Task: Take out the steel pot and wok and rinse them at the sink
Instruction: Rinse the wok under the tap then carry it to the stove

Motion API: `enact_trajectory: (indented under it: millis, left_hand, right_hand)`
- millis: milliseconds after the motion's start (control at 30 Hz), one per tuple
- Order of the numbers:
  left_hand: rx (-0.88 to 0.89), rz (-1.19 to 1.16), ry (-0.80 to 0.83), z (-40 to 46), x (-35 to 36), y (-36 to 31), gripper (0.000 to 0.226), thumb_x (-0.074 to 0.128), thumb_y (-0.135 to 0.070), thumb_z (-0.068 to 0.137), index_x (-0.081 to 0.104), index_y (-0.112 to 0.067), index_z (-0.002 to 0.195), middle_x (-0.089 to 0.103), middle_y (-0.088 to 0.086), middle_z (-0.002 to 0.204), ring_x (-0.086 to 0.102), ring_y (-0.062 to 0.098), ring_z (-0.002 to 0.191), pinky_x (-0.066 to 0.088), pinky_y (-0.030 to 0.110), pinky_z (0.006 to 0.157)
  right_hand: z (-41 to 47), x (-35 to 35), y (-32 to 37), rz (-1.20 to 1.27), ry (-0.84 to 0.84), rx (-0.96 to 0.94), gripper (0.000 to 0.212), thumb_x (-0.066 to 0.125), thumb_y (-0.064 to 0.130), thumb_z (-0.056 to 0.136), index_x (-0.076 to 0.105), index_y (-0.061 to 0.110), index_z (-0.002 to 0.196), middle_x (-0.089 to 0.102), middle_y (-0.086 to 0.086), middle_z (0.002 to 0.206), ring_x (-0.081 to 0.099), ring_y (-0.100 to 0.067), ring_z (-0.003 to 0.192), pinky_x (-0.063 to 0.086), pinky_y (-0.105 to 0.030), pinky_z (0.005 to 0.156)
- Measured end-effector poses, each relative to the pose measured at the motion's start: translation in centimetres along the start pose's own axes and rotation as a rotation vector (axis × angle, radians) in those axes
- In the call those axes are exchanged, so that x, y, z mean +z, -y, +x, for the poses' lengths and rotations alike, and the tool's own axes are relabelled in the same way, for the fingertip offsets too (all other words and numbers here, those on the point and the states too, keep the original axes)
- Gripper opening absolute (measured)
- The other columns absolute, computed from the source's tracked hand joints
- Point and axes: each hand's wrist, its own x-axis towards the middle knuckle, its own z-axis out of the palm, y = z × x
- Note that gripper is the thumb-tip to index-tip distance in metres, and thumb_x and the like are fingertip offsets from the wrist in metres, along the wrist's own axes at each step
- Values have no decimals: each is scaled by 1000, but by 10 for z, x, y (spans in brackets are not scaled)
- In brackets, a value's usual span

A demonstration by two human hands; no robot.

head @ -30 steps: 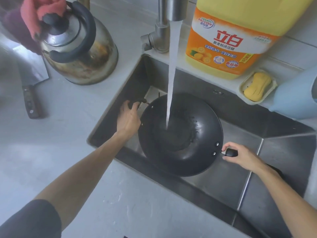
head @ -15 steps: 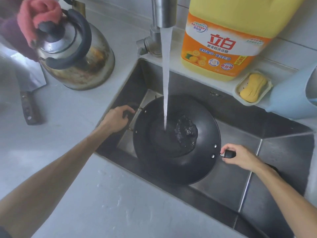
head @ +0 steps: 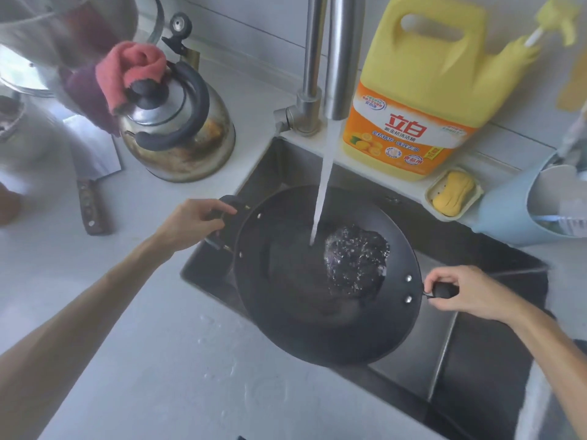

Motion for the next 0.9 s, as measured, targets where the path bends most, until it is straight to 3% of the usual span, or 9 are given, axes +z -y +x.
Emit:
enact_trajectory:
  millis: [133,200,267,333,567,667,733,833,900]
  left_hand:
    - [-5,60,67,-20,1,33,39,65,-8,84,69,-46,91,70,4,68,62,13,65,52,40,75]
    - [28,-3,56,-30,7,38,43,64,-7,86,68,-49,93,71,-1,72,63,14,69,54,36,76]
    - [60,-91,10,-37,10,33,50,62,-4,87,68,-54,90,69,-13,71,63,8,68,54,22,70]
    - [86,-183,-60,-41,8,22,49,60,-3,88,69,-51,91,68,-13,75,62,7,67,51,15,67]
    - [249,-317,-181,-50,-36,-41,32,55,3,90,68,-18,110,70,-10,76,61,13,57,60,33,65]
    - [273,-283,-208,-52,-55,-60,36,57,2,88,70,-29,100,67,-12,64,56,11,55,59,27,60]
    - [236,-277,-221,-52,-61,-62,40,59,1,87,73,-36,92,64,-6,58,53,9,50,59,29,59]
    - [141,-254,-199,-53,-59,-50,32,61,1,85,72,-27,96,62,28,73,56,11,46,54,43,77]
    - [69,-242,-167,-57,-49,-32,27,61,1,86,70,-19,101,64,30,79,60,11,45,55,36,76]
  right_hand:
    - [-26,-29,29,-212,-99,-67,17,73,25,68,64,37,76,71,17,77,66,-13,71,51,-30,74]
    - [-36,-37,38,-301,-168,-76,18,73,29,68,62,41,76,70,16,74,64,-15,67,49,-25,67]
    - [-45,-42,42,-356,-243,-71,21,74,30,68,61,44,75,69,22,76,63,-10,69,46,-18,63]
    - [-51,-43,44,-344,-283,-83,24,76,26,68,60,44,74,66,32,82,61,-6,74,43,-12,67]
    - [-55,-22,35,-50,-231,-73,29,80,14,69,64,38,72,70,22,81,65,-1,77,44,-12,68]
    - [-49,-3,34,88,-149,-64,29,78,10,71,65,36,71,71,20,84,67,1,82,45,-10,74]
    - [-47,7,36,110,-116,-77,31,77,10,71,65,38,69,72,17,84,67,-1,82,44,-10,76]
    - [-49,0,42,75,-92,-93,28,75,13,72,63,38,69,71,18,83,66,-1,83,42,-12,79]
    - [-52,-16,49,-18,-81,-99,22,73,18,73,62,37,70,69,23,84,64,0,81,42,-14,78]
